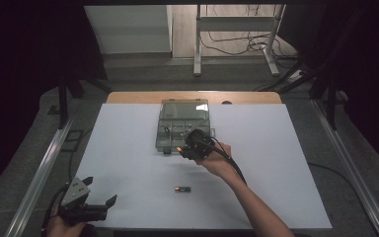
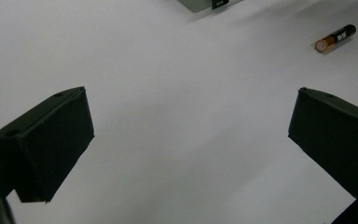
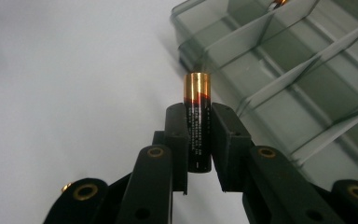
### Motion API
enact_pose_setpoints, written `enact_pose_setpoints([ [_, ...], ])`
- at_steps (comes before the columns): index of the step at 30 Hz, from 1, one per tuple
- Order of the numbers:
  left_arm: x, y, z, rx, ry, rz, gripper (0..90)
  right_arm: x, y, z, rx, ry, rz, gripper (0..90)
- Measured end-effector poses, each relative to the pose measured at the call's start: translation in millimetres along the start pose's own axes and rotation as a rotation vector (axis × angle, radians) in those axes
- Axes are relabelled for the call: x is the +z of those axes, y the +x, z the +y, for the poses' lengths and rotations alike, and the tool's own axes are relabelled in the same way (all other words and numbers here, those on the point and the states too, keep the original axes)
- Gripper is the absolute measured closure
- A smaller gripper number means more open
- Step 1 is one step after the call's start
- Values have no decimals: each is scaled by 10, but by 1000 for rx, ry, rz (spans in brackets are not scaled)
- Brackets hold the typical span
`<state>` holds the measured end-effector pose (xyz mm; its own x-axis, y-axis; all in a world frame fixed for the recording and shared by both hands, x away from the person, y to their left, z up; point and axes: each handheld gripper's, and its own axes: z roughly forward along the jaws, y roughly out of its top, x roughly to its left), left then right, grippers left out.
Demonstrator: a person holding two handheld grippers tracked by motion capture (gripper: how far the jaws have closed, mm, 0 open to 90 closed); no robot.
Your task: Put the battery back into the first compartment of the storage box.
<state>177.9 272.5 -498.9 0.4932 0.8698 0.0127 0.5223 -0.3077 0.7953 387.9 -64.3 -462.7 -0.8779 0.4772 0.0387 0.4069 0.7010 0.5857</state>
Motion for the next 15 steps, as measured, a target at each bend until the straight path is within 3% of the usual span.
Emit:
enact_pose_setpoints([
  [15,-6,10,-4,-6,-7,-5,7,162,-246,332,41,-16,-53,768],
])
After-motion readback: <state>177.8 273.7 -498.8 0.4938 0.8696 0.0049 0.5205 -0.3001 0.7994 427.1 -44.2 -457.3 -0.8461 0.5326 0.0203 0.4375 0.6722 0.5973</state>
